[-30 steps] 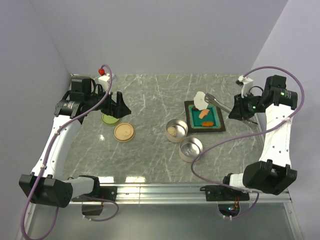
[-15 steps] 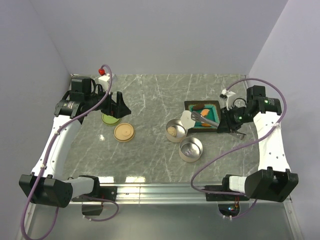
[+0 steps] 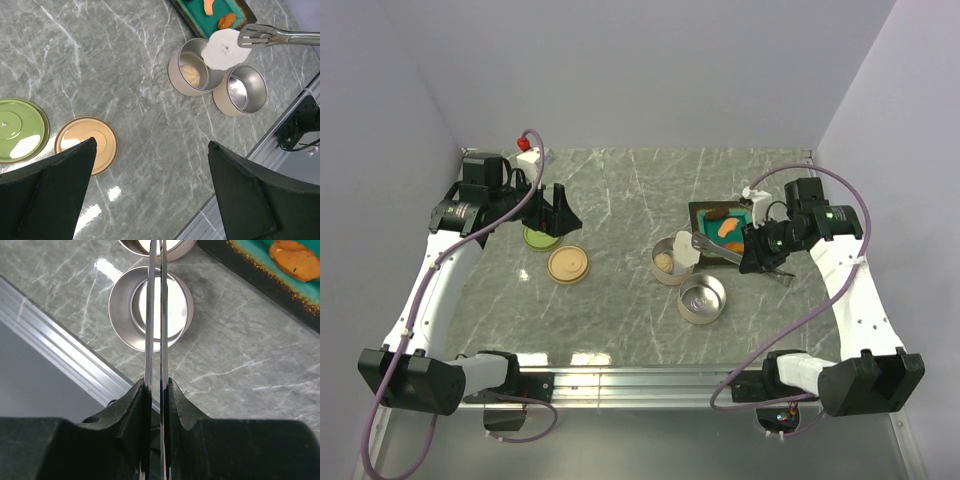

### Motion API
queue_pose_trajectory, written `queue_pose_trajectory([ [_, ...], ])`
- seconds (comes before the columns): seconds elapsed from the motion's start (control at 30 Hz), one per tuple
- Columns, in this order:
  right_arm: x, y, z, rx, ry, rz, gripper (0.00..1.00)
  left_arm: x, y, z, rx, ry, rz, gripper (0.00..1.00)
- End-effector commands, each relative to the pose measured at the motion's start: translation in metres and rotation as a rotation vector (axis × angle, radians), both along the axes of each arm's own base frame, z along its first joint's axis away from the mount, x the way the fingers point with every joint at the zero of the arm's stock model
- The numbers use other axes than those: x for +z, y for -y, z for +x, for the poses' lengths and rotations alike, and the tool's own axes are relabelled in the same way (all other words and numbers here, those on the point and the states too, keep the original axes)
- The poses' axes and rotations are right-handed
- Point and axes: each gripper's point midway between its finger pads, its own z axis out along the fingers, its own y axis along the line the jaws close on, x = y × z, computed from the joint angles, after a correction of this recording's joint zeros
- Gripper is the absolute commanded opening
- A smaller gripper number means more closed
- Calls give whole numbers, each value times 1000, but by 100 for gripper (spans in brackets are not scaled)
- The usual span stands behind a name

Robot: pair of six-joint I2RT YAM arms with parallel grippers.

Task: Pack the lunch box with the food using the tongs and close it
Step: Place the food into the lunch box

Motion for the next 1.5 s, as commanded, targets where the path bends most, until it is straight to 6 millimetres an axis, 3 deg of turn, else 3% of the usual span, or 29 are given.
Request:
queue_pose_trajectory([
  [0.0, 9, -5, 17, -50, 90, -9, 0, 9, 0, 0, -19, 58, -6, 99],
  [0.83, -18, -19, 31, 12, 225, -256, 0, 3, -1, 2, -17, 56, 10, 99],
  [1.1, -24, -35, 24, 67, 204, -258, 1, 0, -2, 3, -16, 51, 14, 99],
  [1.27, -25, -43, 18, 87, 190, -244, 22, 1, -2, 2, -17, 52, 15, 99],
  [1.47, -24, -50, 10, 114, 170, -212, 33, 0, -2, 2, -16, 54, 19, 99],
])
